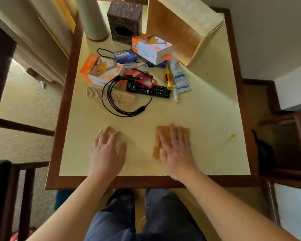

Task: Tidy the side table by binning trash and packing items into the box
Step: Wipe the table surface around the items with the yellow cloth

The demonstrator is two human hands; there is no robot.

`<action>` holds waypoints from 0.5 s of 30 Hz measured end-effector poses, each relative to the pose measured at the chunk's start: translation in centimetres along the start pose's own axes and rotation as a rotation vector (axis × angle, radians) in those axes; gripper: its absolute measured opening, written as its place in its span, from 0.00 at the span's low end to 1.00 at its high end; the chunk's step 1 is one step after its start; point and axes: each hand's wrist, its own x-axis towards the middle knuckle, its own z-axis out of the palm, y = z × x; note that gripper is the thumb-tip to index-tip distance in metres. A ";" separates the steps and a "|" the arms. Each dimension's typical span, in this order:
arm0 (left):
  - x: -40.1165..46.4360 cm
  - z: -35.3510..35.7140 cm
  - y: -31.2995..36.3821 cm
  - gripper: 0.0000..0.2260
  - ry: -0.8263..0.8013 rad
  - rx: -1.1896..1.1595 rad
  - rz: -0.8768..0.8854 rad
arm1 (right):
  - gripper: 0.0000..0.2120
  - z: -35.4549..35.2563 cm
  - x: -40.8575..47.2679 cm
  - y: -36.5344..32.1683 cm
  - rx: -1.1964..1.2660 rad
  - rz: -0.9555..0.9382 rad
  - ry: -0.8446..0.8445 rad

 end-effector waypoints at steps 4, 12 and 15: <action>0.4 1.7 3.1 0.24 0.010 0.018 0.023 | 0.32 -1.2 -5.9 6.6 -0.152 -0.391 -0.158; 0.4 3.9 7.6 0.27 0.049 0.039 -0.005 | 0.29 -6.2 3.8 15.8 0.136 0.604 0.158; 1.1 4.9 9.3 0.26 0.072 0.028 0.058 | 0.29 -2.2 -2.3 11.3 -0.028 0.004 0.063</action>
